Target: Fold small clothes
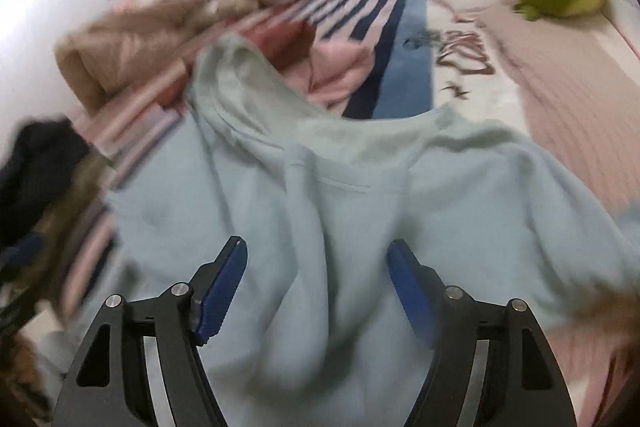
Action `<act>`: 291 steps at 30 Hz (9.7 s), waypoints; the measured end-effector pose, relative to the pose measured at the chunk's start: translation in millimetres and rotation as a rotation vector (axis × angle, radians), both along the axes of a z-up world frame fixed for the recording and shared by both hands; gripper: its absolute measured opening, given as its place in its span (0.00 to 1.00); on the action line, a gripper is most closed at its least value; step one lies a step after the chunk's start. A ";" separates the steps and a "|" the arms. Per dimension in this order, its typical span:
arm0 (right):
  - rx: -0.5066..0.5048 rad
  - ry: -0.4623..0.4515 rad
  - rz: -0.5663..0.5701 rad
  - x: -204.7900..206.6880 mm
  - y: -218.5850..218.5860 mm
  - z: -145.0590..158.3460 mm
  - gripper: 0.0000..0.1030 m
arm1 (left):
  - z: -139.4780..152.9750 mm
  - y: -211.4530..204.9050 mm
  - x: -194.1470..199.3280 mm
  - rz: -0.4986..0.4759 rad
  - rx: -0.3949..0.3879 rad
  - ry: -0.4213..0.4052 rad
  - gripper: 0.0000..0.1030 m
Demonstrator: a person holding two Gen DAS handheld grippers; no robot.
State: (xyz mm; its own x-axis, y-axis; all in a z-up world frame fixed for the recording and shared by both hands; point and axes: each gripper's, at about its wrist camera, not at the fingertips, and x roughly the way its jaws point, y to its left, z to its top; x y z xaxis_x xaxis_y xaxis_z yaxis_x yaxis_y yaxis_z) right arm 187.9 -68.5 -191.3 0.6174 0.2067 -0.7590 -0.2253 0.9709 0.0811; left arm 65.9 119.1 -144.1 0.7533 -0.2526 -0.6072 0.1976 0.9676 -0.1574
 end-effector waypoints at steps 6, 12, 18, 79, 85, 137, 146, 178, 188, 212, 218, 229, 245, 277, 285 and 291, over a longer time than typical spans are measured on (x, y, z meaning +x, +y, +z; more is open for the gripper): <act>0.017 -0.190 -0.102 -43.2 -41.5 37.5 0.04 | -9.8 8.5 0.6 -0.005 -0.006 0.030 0.94; 0.113 -0.249 -0.182 -109.6 -94.7 63.0 0.04 | -11.1 -5.3 16.8 -0.067 0.048 0.028 0.94; 0.210 -0.190 -0.174 -144.9 -103.6 56.4 0.04 | -38.3 -18.1 64.8 -0.086 0.147 0.121 0.93; -0.113 0.150 0.302 -138.9 -29.7 -4.8 0.03 | -25.2 -29.4 27.2 -0.188 -0.166 0.163 0.77; -0.181 0.035 0.188 -135.8 -50.5 24.0 0.00 | -20.3 -22.8 22.0 -0.165 -0.151 0.137 0.77; 0.116 0.012 -0.116 -151.9 -156.4 33.1 0.42 | -10.7 -35.7 -4.3 -0.128 -0.023 -0.021 0.99; -0.204 -0.097 -0.411 -161.6 -245.2 32.2 0.66 | -2.1 -60.2 -3.7 -0.128 -0.004 -0.027 0.99; -0.125 -0.081 -0.259 -191.7 -294.5 48.7 0.37 | 6.7 -134.0 -9.6 -0.217 0.043 0.007 0.99; -0.416 -0.013 -0.096 -156.3 -234.2 16.5 0.15 | 12.0 -136.9 -12.7 -0.245 0.016 -0.009 0.99; 0.587 0.354 0.284 -100.7 -22.2 11.1 0.31 | 10.7 -21.1 -28.1 -0.166 -0.101 -0.010 0.99; 0.519 0.130 0.130 -123.6 -130.8 57.0 0.52 | -12.8 -70.0 -11.5 -0.304 -0.192 0.081 0.99; 0.491 0.123 -0.011 -121.9 -197.0 17.4 0.52 | -21.0 -107.8 -8.1 -0.379 -0.140 0.166 0.07; 0.193 0.075 0.085 -88.0 -141.5 10.0 0.49 | -16.9 -42.4 -17.1 -0.304 0.037 0.215 0.73; -0.140 0.001 -0.005 -75.9 -132.1 24.8 0.39 | -25.8 -57.8 -60.7 -0.621 -0.058 0.234 0.20; 0.093 -0.010 0.124 -91.7 -99.9 58.8 0.39 | 0.1 -48.3 -39.0 -0.538 -0.155 0.146 0.59; 0.308 0.219 0.185 -83.6 -73.0 8.4 0.39 | -34.7 -82.9 -4.5 -0.489 -0.084 0.236 0.46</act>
State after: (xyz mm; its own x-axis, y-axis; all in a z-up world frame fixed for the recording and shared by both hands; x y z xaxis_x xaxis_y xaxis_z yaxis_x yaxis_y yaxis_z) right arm 104.3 -141.4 -182.9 0.3800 0.5367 -0.7533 -0.3384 0.8386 0.4268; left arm 61.4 36.2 -178.7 0.3818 -0.5942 -0.7079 0.5713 0.7539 -0.3246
